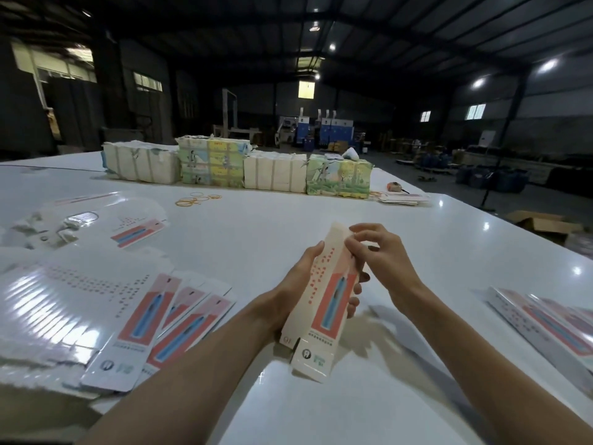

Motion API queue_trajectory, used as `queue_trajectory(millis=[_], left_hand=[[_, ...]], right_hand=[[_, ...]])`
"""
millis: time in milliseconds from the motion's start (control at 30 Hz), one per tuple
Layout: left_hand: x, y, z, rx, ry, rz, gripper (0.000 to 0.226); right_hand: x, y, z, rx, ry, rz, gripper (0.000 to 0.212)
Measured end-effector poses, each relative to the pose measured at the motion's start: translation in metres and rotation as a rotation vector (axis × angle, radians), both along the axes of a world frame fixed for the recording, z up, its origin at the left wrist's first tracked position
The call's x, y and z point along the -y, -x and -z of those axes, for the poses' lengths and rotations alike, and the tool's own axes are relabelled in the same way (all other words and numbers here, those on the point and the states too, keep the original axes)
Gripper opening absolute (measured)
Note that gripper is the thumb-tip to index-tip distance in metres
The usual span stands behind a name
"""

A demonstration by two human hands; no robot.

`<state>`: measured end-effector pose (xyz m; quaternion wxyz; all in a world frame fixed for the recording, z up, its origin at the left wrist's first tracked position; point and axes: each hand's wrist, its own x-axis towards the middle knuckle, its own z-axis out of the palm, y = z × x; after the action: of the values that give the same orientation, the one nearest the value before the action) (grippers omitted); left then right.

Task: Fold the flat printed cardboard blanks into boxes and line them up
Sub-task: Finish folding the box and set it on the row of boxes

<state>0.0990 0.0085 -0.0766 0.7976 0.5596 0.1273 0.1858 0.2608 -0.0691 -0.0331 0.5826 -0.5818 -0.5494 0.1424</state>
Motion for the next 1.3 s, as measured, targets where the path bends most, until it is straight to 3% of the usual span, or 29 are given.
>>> queue_trajectory(millis=[300, 400, 533, 700, 800, 867, 933, 1000, 1100, 1200, 1300], left_hand=[[0.021, -0.018, -0.013, -0.080, 0.000, -0.060, 0.068], [0.020, -0.018, -0.015, 0.011, 0.157, -0.072, 0.061], [0.004, -0.006, -0.014, 0.118, 0.236, -0.158, 0.064], [0.006, -0.007, -0.007, 0.033, 0.045, -0.304, 0.069], [0.011, -0.013, -0.007, 0.073, -0.068, -0.452, 0.044], [0.006, -0.014, -0.007, 0.088, -0.253, -0.590, 0.036], [0.005, -0.013, -0.009, 0.116, -0.403, -0.600, 0.038], [0.009, -0.013, -0.013, 0.139, -0.433, -0.528, 0.043], [0.015, -0.015, -0.016, 0.082, -0.426, -0.424, 0.078], [0.015, -0.018, -0.012, 0.035, -0.491, -0.410, 0.101], [0.016, -0.016, -0.012, -0.004, -0.468, -0.423, 0.098]], right_hand=[[0.007, -0.004, -0.005, -0.357, -0.045, -0.246, 0.022], [0.005, 0.002, 0.000, -0.338, -0.106, -0.189, 0.017], [0.001, 0.015, 0.015, -0.288, -0.031, -0.199, 0.044], [0.001, 0.022, 0.022, -0.189, -0.055, -0.190, 0.052], [0.003, 0.016, 0.019, -0.184, -0.081, -0.184, 0.055], [0.004, 0.014, 0.018, -0.178, -0.077, -0.173, 0.054], [0.004, 0.013, 0.017, -0.172, -0.078, -0.168, 0.054], [0.004, 0.013, 0.015, -0.173, -0.072, -0.160, 0.059], [0.004, 0.011, 0.013, -0.175, -0.050, -0.152, 0.063], [0.006, 0.009, 0.013, -0.187, -0.038, -0.183, 0.053], [0.007, 0.007, 0.013, -0.141, -0.009, -0.195, 0.038]])
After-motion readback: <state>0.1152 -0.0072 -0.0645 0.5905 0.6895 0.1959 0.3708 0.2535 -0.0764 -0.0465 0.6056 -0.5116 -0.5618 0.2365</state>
